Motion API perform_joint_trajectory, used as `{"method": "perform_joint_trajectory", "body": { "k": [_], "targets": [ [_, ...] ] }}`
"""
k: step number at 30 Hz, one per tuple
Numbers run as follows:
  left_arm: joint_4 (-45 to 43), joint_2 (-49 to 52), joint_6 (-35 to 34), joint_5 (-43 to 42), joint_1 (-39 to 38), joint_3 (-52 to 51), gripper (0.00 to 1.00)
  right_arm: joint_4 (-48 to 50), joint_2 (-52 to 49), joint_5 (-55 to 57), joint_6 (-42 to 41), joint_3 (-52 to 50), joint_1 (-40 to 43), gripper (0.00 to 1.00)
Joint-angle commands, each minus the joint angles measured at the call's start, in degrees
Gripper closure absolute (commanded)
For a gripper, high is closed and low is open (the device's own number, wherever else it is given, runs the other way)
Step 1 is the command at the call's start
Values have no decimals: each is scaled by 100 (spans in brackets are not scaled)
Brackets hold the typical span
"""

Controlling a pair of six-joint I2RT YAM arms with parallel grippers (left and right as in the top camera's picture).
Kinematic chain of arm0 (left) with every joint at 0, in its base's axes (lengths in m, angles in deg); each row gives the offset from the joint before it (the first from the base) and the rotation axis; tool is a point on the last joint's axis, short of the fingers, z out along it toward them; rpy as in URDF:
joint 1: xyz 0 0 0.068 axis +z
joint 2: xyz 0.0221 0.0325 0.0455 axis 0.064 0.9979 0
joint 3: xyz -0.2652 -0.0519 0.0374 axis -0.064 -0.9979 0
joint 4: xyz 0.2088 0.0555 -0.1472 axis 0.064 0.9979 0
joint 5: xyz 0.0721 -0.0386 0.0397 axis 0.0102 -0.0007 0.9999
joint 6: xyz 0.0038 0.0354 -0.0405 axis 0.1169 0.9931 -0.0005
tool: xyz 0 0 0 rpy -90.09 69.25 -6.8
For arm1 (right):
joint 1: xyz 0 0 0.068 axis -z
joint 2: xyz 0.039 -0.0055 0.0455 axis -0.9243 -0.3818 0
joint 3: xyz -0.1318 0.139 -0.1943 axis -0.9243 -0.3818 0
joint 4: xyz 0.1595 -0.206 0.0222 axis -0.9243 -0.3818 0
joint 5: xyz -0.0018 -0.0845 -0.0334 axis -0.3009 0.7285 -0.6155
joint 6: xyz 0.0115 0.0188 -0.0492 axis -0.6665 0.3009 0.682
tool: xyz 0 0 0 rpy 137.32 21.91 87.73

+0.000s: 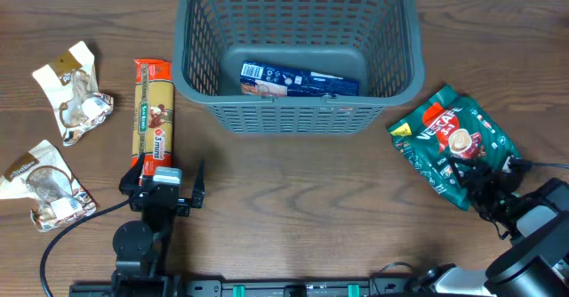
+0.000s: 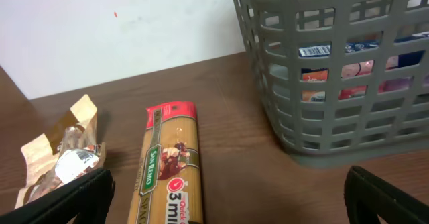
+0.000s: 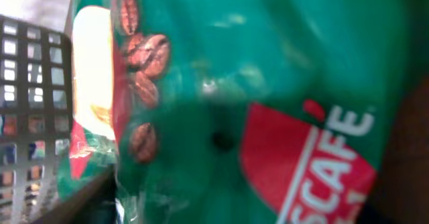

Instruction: Pack container

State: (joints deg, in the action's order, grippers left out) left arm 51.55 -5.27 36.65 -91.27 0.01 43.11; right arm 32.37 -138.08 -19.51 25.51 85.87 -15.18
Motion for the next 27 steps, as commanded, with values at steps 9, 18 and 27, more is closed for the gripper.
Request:
{"method": "perform_joint_trajectory", "body": {
  "k": [9,18,27],
  "targets": [
    [90,-39,70,-63,-28,-153,1,-13,-168,256,48,-101,2,99],
    [90,-39,70,-63,-28,-153,1,-52,-120,133,24,251,-356,98],
    [90,-39,70,-63,-28,-153,1,-66,195,179,-699,1209,-1010,99]
  ]
}}
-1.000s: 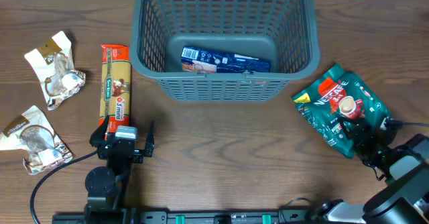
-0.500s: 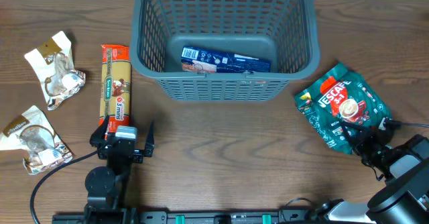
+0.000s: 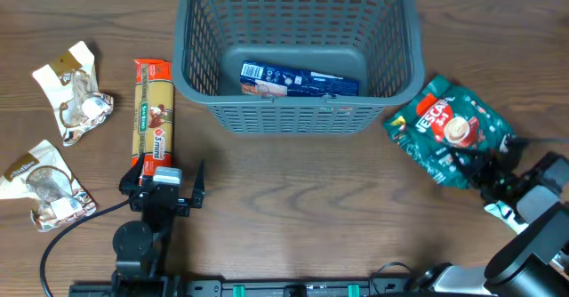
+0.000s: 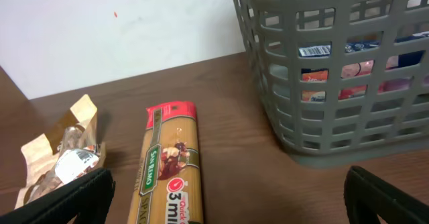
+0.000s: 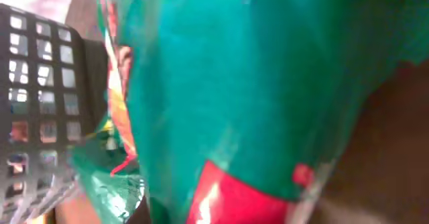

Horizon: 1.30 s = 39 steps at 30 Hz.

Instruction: Pack container

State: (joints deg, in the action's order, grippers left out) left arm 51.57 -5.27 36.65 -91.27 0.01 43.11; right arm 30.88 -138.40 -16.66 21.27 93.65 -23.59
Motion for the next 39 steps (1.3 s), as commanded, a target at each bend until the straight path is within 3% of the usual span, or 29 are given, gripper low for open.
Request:
{"method": "perform_joint_trajectory", "body": {
  "k": [1,26,39],
  "targets": [
    [87,-39,70,-63,-28,-153,1,83,236,-105,-345,529,-225,98],
    [87,-39,70,-63,-28,-153,1,-1062,269,24,-511,3285,-914,99],
    [87,-39,70,-63,-28,-153,1,-2376,271,584,-332,5851,-1069,98]
  ]
}}
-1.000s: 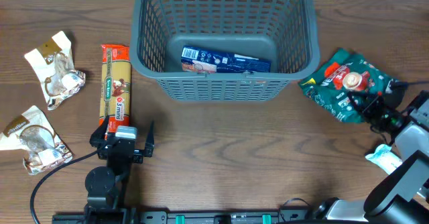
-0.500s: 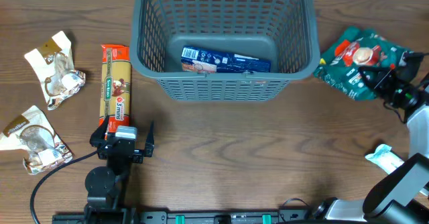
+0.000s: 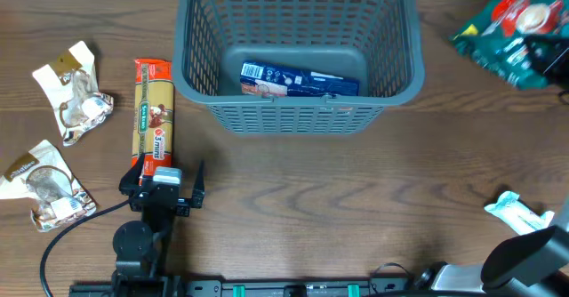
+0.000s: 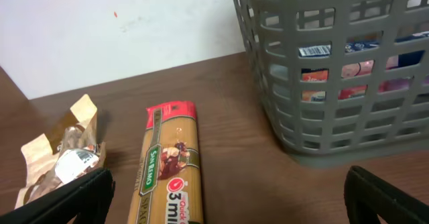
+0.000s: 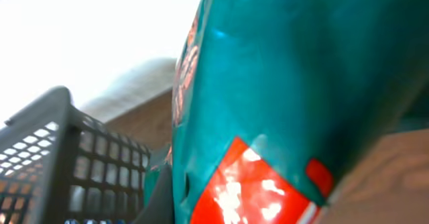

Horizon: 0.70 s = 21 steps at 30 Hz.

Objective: Pack container
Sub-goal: 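Lift the Nescafe bag and carry it left over the basket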

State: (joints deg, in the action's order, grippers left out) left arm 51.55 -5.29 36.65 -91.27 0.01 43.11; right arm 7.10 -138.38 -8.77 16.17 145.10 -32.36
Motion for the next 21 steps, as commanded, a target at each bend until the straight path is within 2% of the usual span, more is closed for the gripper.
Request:
{"method": "perform_joint_trajectory", "body": {
  "k": [1,9,21],
  "targets": [
    [90,-37,70,-63,-28,-153,1,-103,269,-160,201,901,-251,99],
    [90,-37,70,-63,-28,-153,1,-605,269,4,284,1932,-826,98],
    [90,-37,70,-63,-28,-153,1,-953,269,157,675,2524,-1794,99]
  ]
}}
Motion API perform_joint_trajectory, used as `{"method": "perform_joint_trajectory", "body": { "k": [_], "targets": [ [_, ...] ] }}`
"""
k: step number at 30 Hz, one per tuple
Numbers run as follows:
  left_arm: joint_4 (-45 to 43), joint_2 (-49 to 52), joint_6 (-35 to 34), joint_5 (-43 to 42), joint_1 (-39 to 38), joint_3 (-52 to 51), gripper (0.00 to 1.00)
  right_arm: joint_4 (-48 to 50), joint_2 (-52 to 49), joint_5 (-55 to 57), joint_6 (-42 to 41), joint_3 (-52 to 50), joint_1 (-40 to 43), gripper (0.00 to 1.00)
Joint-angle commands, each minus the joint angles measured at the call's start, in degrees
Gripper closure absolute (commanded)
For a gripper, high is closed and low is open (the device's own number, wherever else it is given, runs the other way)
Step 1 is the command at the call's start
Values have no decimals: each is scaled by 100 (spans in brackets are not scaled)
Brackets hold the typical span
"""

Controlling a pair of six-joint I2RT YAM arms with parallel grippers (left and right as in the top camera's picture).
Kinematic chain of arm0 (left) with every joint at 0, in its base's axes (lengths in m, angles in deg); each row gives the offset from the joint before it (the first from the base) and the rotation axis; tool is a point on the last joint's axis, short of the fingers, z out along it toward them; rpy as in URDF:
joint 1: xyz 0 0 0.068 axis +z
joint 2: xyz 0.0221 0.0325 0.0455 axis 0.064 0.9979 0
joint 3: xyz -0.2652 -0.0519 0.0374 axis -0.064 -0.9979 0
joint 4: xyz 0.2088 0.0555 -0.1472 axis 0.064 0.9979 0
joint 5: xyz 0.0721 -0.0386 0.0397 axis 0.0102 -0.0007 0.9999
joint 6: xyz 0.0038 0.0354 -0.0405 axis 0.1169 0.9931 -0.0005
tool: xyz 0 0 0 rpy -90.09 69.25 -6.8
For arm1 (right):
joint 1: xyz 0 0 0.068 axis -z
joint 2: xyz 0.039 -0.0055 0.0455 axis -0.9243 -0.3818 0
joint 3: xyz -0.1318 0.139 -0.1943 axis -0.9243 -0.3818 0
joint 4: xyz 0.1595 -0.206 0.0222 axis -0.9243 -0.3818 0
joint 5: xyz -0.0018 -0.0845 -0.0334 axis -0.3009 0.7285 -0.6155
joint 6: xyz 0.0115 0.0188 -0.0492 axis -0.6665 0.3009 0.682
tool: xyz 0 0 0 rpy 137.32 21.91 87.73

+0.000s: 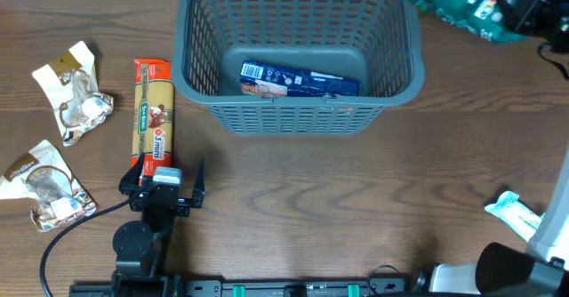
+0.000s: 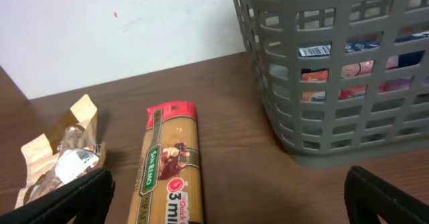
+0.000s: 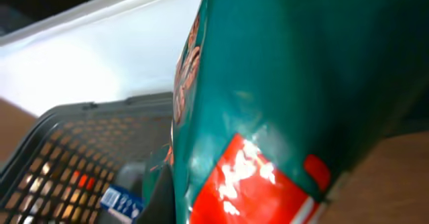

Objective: Pack container
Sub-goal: 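Lift the Nescafe bag and carry it left over the basket, then lower the Nescafe bag into the basket and open the right gripper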

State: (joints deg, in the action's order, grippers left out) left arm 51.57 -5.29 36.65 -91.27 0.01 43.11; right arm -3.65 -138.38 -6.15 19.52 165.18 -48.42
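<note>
The grey mesh basket point(image 1: 298, 101) stands at the back middle with a blue box point(image 1: 300, 79) lying inside. My right gripper point(image 1: 520, 4) is shut on the green coffee bag point(image 1: 458, 4) and holds it in the air beside the basket's far right corner. That bag point(image 3: 281, 96) fills the right wrist view, with the basket point(image 3: 74, 150) below it. A spaghetti pack point(image 1: 152, 115) lies left of the basket. My left gripper point(image 1: 164, 190) rests open at the pack's near end; the pack point(image 2: 167, 170) runs between its fingertips point(image 2: 74, 197).
Two crumpled brown-and-white snack wrappers point(image 1: 73, 91) point(image 1: 44, 186) lie at the far left. A small white packet point(image 1: 517, 212) sits near the front right edge. The left arm's cable point(image 1: 67, 230) trails along the front left.
My right gripper has carried the coffee bag left and a little farther back, from right of the basket to its far right corner. The left arm is unchanged.
The coffee bag first lay on the table right of the basket with my right gripper at it. Then it was tilted up off the table, uncovering a white packet. After that it hung high at the far right, and now it is at the basket's corner.
</note>
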Motion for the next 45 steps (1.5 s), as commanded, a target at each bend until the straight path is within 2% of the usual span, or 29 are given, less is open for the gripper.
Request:
{"method": "perform_joint_trajectory", "body": {
  "k": [1,11,24,39,45],
  "targets": [
    [87,-37,70,-63,-28,-153,1,81,269,-94,407,581,-256,98],
    [87,-37,70,-63,-28,-153,1,-411,267,59,859,802,-997,99],
    [87,-37,70,-63,-28,-153,1,-1279,249,780,1453,800,-2199,99],
    [87,-37,70,-63,-28,-153,1,-2162,-243,732,1786,800,-2614,99],
    [87,-37,70,-63,-28,-153,1,-2175,-487,748,1814,800,-2911,99]
  ]
}}
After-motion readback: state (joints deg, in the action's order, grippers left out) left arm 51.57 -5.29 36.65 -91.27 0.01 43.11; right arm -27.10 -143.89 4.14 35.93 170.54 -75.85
